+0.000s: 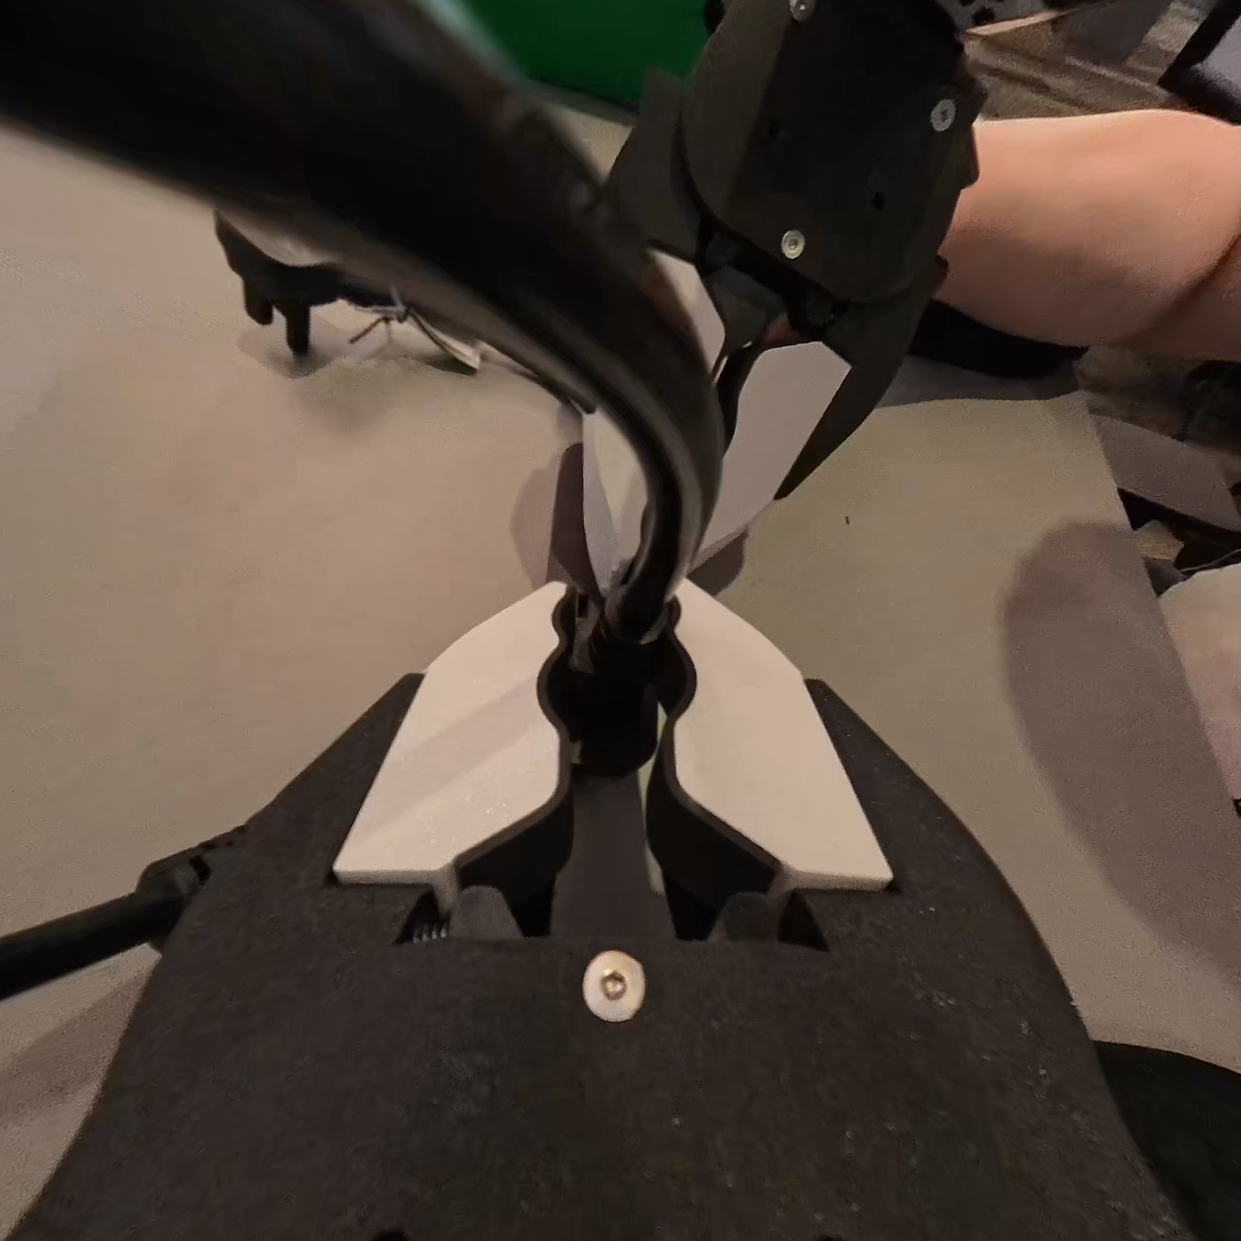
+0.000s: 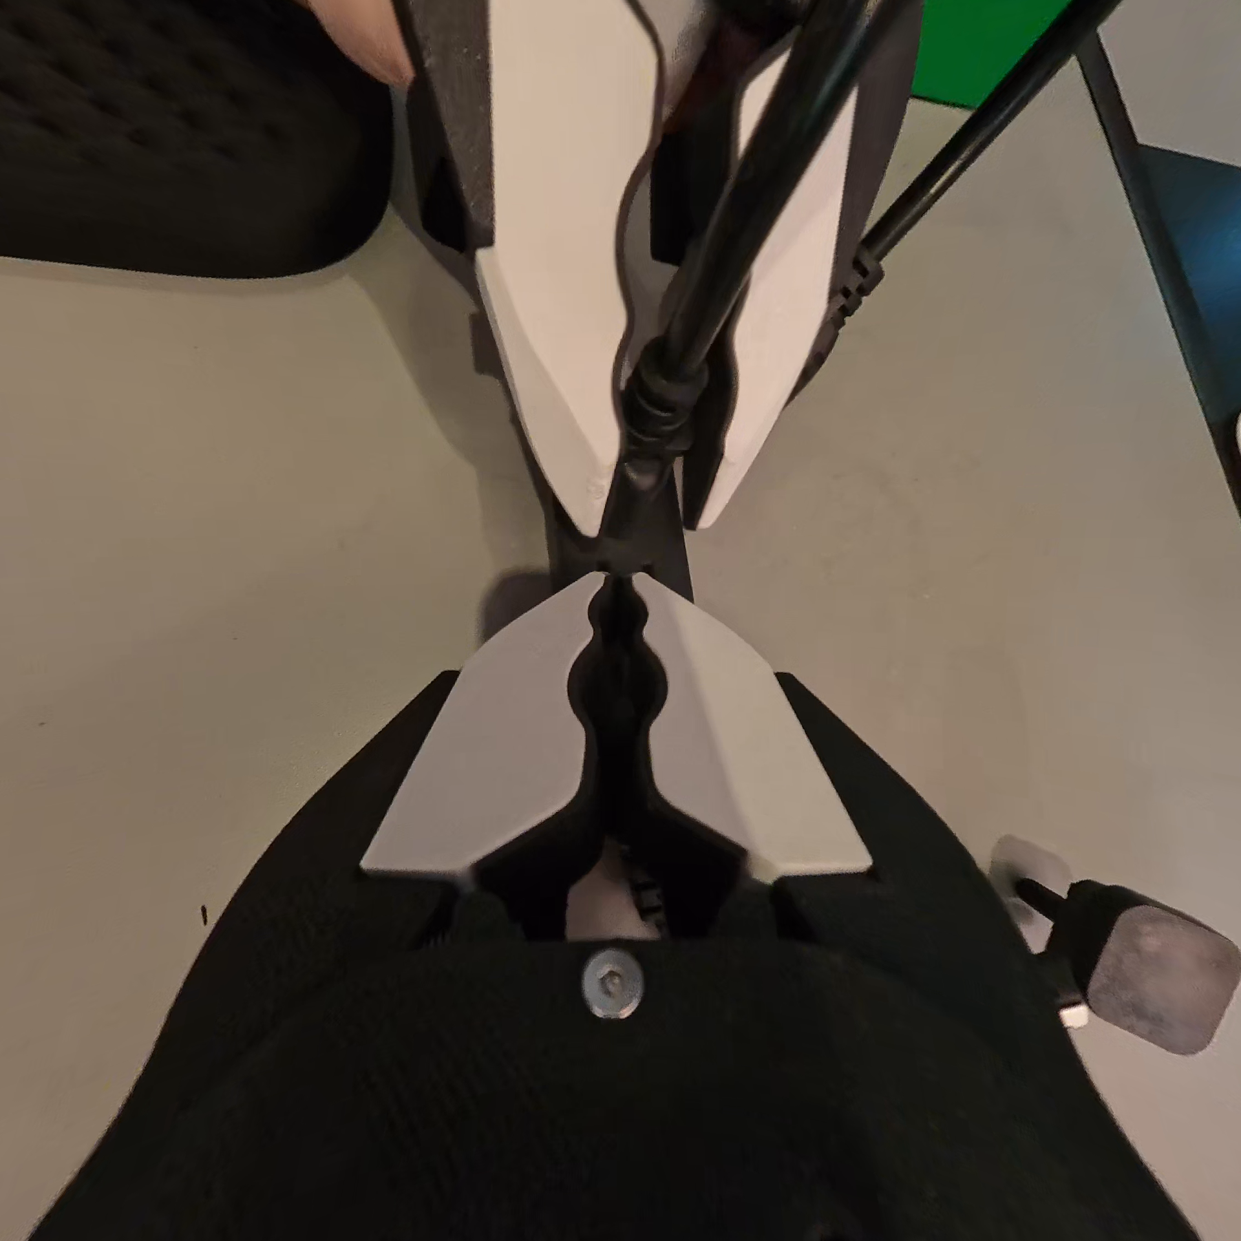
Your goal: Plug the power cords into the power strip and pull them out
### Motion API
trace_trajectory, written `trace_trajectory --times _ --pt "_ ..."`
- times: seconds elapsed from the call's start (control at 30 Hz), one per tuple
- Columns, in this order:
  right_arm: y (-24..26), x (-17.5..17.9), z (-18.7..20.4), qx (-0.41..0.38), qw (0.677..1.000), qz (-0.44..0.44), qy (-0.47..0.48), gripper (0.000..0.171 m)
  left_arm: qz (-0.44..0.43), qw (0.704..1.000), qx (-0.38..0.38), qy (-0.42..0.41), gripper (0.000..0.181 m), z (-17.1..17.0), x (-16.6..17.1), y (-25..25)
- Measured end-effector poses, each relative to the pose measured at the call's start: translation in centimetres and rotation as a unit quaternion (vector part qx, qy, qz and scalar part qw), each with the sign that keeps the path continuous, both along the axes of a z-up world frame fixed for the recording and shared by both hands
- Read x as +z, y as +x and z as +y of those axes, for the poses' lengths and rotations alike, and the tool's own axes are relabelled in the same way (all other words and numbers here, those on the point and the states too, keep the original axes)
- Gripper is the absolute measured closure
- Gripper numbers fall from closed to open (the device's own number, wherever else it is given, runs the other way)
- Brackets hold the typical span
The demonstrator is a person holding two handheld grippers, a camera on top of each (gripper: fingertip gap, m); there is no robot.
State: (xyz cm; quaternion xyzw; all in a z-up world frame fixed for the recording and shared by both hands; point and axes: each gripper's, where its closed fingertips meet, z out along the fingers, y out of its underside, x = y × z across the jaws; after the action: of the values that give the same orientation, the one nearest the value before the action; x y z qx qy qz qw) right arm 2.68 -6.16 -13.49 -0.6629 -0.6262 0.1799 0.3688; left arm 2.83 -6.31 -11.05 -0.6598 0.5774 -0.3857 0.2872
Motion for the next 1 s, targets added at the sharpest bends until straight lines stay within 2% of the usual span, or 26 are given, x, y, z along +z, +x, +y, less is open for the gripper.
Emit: trace_trajectory --times 0.1,0.53,0.6,0.73,0.9,1.0 --pt "0.0 0.0 -0.1 0.002 1.000 0.000 -0.007 0.165 -0.013 0.999 -0.002 -0.033 0.160 -0.1 0.1 0.0" --pt "0.0 0.1 0.0 0.000 1.000 0.002 -0.008 0.166 0.020 0.999 -0.005 0.040 0.155 -0.2 -0.3 -0.4" --pt "0.0 0.1 0.0 0.000 1.000 0.002 -0.007 0.166 0.071 0.996 -0.007 0.050 0.155 -0.1 -2.1 -0.9" --pt "0.0 0.1 -0.1 0.000 1.000 0.003 -0.004 0.166 0.043 0.998 -0.002 0.046 0.155 -0.2 -1.5 -0.4" --pt "0.0 0.1 -0.1 0.000 1.000 0.004 -0.003 0.166 0.009 1.000 -0.006 -0.017 0.155 -0.4 -0.9 -0.1" --pt "0.0 0.1 0.0 -0.005 1.000 0.002 -0.002 0.166 0.028 0.999 0.002 0.028 0.157 -0.1 -0.9 -0.1"
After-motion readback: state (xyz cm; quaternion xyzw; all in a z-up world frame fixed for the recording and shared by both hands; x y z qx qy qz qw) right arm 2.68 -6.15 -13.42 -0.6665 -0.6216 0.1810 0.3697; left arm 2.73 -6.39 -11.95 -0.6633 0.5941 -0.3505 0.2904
